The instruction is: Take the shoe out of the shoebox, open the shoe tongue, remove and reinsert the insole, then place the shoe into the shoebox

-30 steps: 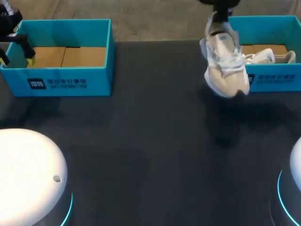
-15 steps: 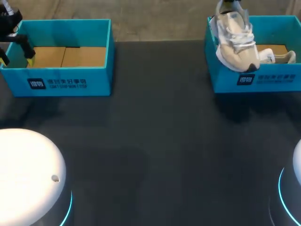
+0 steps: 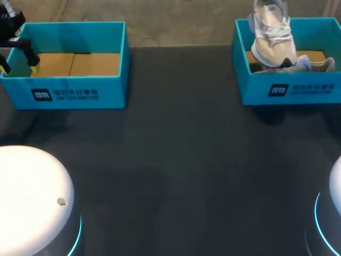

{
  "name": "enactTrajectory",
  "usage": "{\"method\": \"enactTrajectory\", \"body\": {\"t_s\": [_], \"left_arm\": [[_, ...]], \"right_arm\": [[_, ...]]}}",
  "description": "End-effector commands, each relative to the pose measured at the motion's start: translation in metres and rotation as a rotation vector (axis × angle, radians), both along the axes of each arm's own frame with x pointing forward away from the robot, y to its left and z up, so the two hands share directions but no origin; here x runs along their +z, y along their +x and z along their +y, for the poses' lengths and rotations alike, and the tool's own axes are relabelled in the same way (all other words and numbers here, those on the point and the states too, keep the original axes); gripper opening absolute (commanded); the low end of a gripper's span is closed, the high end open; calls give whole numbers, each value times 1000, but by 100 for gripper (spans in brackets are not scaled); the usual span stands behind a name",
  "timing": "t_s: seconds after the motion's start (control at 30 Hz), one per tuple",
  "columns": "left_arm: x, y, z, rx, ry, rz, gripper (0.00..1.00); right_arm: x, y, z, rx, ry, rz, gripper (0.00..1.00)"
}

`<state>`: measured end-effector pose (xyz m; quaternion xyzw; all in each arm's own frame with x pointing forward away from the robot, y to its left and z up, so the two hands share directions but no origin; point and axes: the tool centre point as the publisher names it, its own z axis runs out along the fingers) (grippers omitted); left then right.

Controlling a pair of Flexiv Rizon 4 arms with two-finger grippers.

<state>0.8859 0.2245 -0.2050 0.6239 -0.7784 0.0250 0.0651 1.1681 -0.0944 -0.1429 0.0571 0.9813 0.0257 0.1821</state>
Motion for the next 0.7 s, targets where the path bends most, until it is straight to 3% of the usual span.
{"method": "enactTrajectory", "body": {"t_s": [0.03,0.27,0.4,0.7], "left_arm": [[0,-1,0,1,3,-1,100],[0,-1,0,1,3,-1,100],[0,-1,0,1,3,-1,100],[0,-1,0,1,3,-1,100]], "right_arm": [[0,7,-18,-65,15,41,0],[-4,0,-49,-378,74,74,0],[-5,-5,-68,-583,109,52,0],[-7,-16,-124,-1026,164,88,0]]}}
